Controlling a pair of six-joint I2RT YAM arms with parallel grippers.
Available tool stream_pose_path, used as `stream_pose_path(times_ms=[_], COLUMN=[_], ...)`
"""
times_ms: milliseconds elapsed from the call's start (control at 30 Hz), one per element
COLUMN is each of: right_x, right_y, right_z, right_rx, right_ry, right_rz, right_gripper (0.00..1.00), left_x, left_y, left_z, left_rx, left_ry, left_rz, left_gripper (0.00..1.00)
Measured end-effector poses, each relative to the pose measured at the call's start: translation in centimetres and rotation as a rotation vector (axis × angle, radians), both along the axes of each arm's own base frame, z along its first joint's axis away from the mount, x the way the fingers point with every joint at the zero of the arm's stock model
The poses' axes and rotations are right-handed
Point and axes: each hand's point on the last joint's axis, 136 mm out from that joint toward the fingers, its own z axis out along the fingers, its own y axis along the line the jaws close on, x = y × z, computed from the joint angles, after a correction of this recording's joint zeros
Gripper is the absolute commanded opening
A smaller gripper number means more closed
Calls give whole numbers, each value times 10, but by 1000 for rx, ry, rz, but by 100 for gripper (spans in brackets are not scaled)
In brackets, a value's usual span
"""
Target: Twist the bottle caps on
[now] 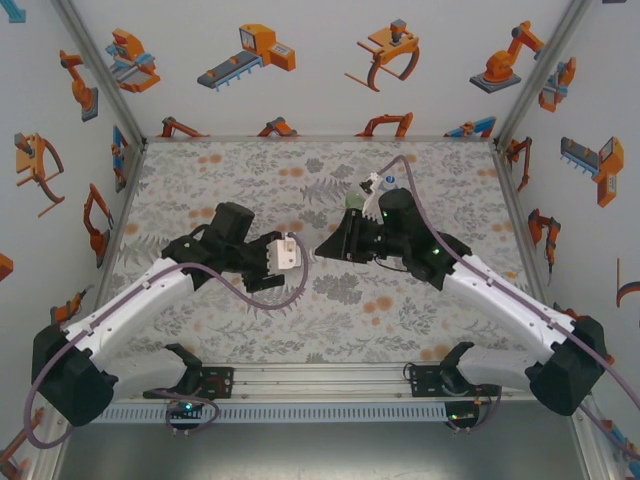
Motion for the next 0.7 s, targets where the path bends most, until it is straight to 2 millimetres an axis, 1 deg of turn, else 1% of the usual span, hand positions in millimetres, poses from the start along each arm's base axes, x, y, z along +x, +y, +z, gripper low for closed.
stream_pose_path(times_ms=[100, 167, 200, 300, 367, 433, 500, 600, 633, 700], right_x=[7, 9, 9, 10, 11, 11, 11, 10, 10, 8], right_y=[1, 0, 0, -1, -2, -1, 1, -2, -4, -8], right_z=[-18, -26, -28, -28, -26, -19, -10, 6, 15, 32], right_rx=[9, 12, 13, 15, 10, 0, -11, -31, -40, -60], right_ry=[136, 189, 207, 213, 191, 138, 67, -52, -111, -222], right_rz=[-86, -119, -130, -143, -137, -112, -75, -25, -2, 40], right_gripper=[0, 4, 8, 29, 42, 52, 59, 64, 66, 68], left_x=[4, 4, 4, 5, 5, 5, 1, -3, -3, -5], left_y=[4, 6, 6, 5, 5, -1, -12, -19, -20, -22], left_z=[-10, -14, -15, -14, -14, -9, 2, 11, 12, 14], left_rx=[34, 45, 46, 44, 40, 8, -47, -92, -99, -110], left_ry=[12, 18, 20, 19, 17, 12, -4, -15, -20, -21], left_rz=[26, 32, 33, 35, 36, 17, -25, -58, -65, -79], left_gripper=[0, 0, 0, 0, 0, 0, 0, 0, 0, 0])
